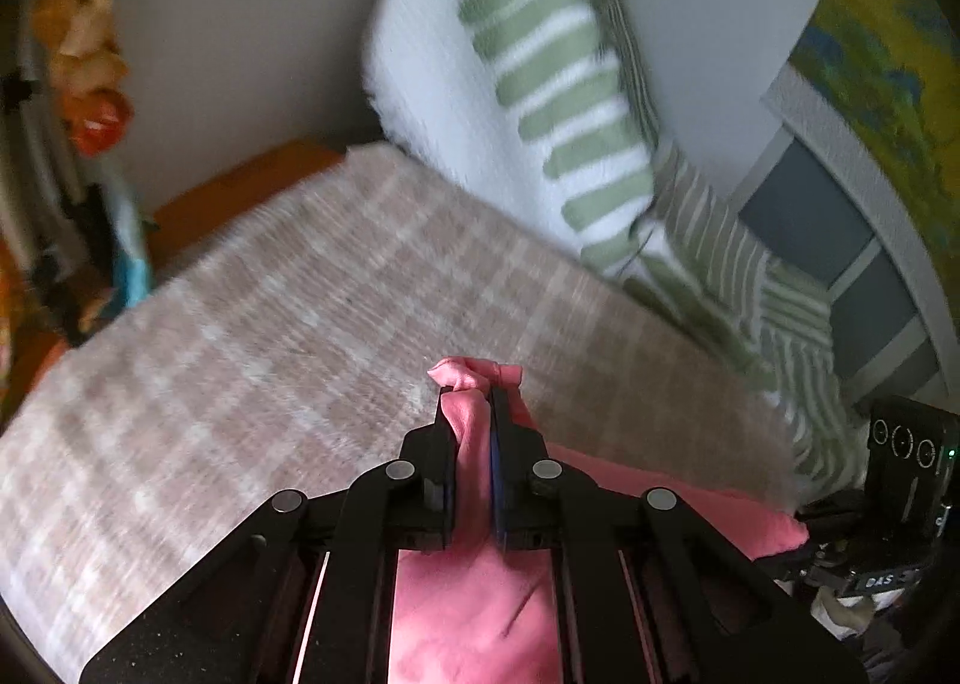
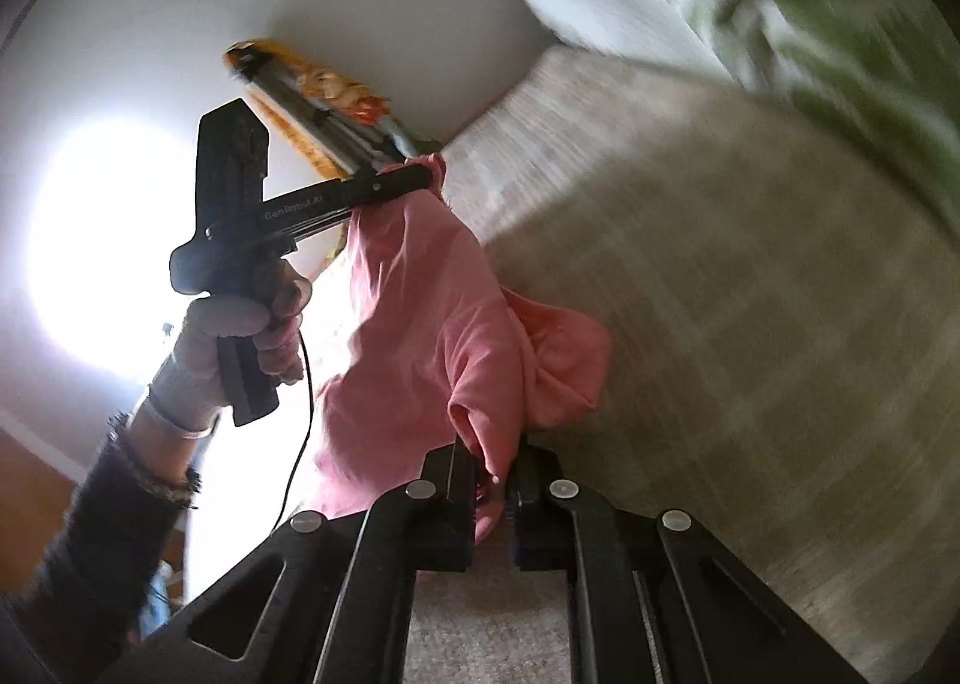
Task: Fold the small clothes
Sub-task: 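Lift the grasped end with both tools and fold it over the shirt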
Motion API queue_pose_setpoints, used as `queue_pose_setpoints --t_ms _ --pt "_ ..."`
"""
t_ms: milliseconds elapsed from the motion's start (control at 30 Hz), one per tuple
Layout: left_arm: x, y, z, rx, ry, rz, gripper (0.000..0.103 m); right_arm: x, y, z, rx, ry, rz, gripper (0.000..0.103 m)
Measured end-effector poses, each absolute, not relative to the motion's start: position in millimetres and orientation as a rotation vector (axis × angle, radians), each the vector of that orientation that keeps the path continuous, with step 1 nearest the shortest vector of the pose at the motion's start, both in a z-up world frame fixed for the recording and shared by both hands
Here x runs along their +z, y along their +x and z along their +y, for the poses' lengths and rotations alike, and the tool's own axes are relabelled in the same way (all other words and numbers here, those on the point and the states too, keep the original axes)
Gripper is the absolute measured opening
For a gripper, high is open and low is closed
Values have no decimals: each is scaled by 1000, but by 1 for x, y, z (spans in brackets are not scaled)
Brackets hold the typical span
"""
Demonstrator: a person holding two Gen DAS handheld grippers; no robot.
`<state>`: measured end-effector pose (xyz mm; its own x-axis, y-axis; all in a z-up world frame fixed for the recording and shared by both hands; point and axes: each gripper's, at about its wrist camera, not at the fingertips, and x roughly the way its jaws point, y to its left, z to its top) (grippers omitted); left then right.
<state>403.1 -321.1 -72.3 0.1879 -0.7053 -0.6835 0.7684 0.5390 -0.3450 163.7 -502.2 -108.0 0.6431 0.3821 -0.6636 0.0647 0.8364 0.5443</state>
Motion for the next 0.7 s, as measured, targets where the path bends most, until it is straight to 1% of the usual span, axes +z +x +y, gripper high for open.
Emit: queue_pose_setpoints --t_ms 233,467,567,700 --pt "-23 410 -250 -958 -32 802 7 -39 195 -474 243 296 800 5" --pt "27 438 -183 -823 -119 684 6 23 288 -450 286 -3 690 5" --pt "56 446 -159 -751 -115 583 6 38 324 -436 304 -129 613 5" --pt "60 442 -144 -694 -97 506 6 26 361 -417 333 -257 545 5"
